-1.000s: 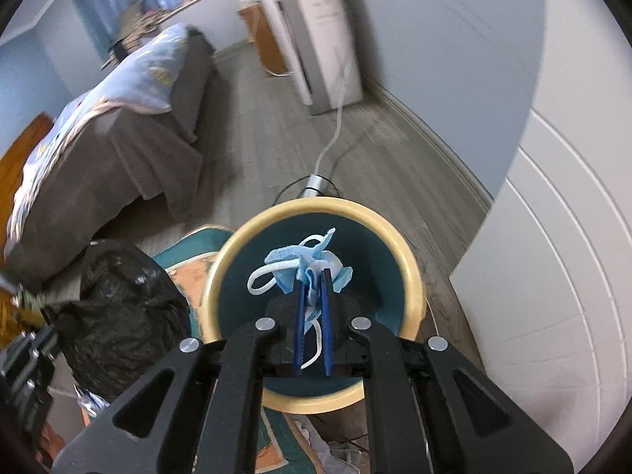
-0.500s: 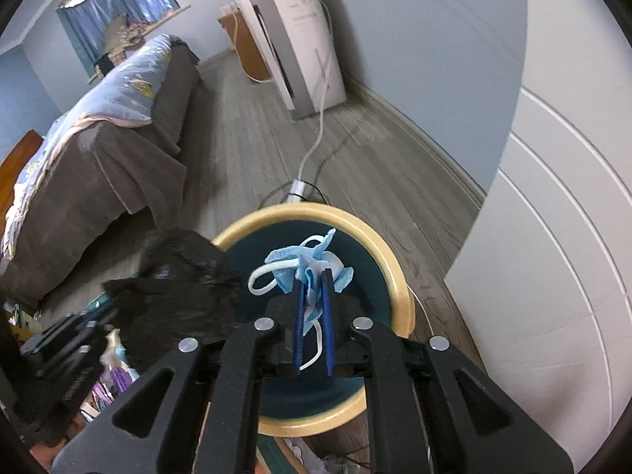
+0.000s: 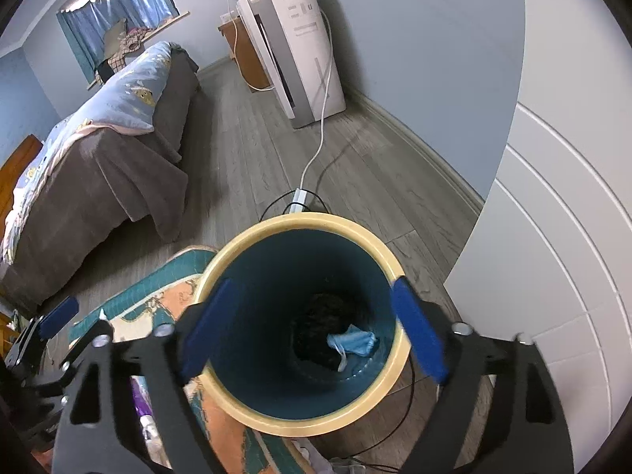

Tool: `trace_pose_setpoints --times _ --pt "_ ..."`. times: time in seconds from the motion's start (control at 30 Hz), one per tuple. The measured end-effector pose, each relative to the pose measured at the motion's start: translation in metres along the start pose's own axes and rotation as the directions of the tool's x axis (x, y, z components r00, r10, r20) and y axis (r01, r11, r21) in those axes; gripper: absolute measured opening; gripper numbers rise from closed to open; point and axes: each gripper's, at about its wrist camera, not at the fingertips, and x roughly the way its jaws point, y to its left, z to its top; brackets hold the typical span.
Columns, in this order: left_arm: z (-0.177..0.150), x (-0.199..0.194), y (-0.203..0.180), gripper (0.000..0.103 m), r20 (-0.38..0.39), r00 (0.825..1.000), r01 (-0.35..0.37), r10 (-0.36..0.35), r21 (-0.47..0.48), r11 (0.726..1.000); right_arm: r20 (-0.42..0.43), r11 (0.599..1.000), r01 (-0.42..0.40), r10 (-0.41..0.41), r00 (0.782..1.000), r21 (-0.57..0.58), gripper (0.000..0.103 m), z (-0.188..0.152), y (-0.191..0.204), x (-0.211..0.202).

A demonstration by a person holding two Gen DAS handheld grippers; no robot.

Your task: Collect trash

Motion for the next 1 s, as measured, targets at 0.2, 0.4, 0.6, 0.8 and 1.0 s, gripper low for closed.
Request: trace_pose_setpoints --times 0.2,0.4,0.6,0.8,1.0 --pt "-0.003 -0.037 0.026 0.095 0.018 0.999 -0.037 0.038 -0.035 0.999 0.024 1.0 -0.018 0.018 1.0 -0.008 0.095 0.003 0.014 -0.018" --pt "-0.009 -0.078 0.051 0.095 0.032 0.995 -0.096 0.098 -0.047 0.994 0.048 0.998 -0.042 0.044 0.998 -0.036 0.097 0.006 0.04 -0.041" --pt "-0.024 -0.128 0.082 0.096 0.053 0.986 -0.158 0.16 -0.043 0.987 0.074 0.994 -0.058 0.065 0.995 -0.097 0.097 0.002 0.069 -0.066" --pt "-0.049 -0.164 0.119 0.097 0.035 0.975 -0.214 0.218 -0.09 0.973 0.073 0.984 -0.056 0.069 0.995 -0.171 0.097 -0.011 0.1 -0.079" --pt "-0.074 -0.175 0.154 0.097 0.012 0.962 -0.269 0.274 -0.149 0.951 0.048 0.973 -0.066 0.079 0.996 -0.222 0.097 -0.026 0.133 -0.081"
